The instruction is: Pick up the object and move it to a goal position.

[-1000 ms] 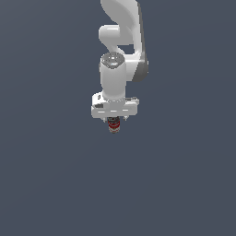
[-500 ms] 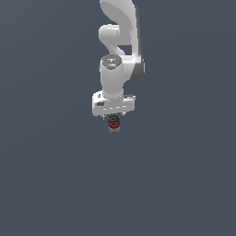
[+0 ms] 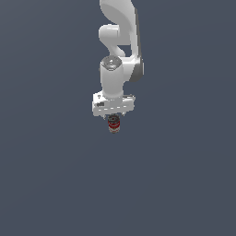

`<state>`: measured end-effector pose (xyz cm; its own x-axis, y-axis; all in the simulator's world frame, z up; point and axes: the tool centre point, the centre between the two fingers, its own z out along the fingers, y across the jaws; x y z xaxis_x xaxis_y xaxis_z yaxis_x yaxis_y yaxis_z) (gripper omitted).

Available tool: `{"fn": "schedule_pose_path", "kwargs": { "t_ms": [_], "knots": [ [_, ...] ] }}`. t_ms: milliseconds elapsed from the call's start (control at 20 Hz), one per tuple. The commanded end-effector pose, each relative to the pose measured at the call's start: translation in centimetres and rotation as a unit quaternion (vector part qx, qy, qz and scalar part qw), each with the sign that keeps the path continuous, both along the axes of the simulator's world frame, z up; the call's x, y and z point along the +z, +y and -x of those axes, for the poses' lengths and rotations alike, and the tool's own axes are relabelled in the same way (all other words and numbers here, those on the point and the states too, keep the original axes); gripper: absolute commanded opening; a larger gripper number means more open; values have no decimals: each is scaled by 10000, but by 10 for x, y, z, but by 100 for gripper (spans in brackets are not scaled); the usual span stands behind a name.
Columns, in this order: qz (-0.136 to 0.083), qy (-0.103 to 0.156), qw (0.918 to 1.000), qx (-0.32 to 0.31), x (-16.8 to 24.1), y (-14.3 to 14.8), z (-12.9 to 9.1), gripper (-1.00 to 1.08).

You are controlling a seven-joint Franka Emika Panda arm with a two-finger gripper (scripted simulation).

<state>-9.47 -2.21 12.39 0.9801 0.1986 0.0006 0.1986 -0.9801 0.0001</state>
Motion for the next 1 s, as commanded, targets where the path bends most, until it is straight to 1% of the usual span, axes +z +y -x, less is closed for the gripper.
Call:
{"fn": "schedule_pose_path", "kwargs": {
  "t_ms": [0,350,650,700,950],
  "knots": [
    [0,4,10000,2,-6,0,1,100],
    [0,3,10000,12,-37,0,2,100],
    [0,3,10000,14,-47,0,2,100],
    [0,3,10000,14,-47,0,2,-100],
    [0,3,10000,14,-47,0,2,-100]
  ]
}}
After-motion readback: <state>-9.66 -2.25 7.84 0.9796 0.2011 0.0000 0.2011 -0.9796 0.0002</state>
